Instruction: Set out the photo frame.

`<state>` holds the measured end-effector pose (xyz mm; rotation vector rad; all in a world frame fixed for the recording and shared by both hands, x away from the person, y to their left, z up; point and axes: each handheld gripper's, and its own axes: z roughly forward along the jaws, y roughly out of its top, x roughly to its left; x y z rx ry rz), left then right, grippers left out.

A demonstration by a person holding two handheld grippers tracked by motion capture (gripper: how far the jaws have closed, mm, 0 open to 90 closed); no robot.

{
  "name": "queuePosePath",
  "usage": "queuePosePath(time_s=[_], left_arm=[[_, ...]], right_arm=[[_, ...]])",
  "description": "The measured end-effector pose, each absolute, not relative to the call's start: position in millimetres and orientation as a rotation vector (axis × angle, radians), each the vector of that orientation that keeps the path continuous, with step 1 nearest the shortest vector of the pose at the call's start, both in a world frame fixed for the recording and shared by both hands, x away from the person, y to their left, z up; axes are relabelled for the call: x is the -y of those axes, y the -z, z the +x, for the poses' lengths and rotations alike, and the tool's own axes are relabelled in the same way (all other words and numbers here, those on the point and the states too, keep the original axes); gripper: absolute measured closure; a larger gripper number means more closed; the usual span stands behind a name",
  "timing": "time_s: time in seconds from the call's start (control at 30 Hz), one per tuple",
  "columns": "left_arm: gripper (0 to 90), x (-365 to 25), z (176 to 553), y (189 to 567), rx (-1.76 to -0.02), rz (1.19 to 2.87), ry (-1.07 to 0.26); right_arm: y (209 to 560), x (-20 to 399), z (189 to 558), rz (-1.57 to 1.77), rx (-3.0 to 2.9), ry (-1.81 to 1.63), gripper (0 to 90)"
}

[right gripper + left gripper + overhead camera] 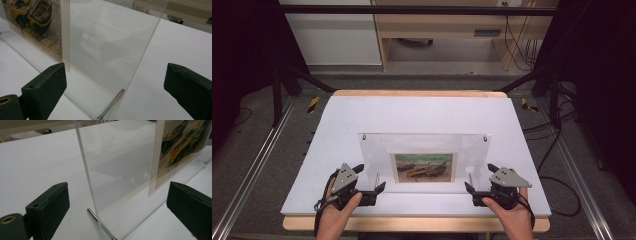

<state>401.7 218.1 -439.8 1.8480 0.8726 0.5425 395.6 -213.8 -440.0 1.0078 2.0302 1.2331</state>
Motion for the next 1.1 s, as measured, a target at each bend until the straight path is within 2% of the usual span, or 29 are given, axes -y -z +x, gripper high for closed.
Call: queuePosePath(time_s=[0.57, 0.93, 1.1], left_arm=[[5.2, -240, 386, 432, -0.857, 1.831, -0.606], [5.3, -268, 384, 431, -0.925, 1.795, -0.664], [8.3, -282, 385, 429, -0.963, 1.76, -0.698]], right_arm=[[434, 231, 368, 1.028, -1.949, -1.208, 7.1], [436, 250, 358, 1.091, -1.876, -1.178, 7.7], [437, 259, 356, 1.127, -1.839, -1.161, 7.8]])
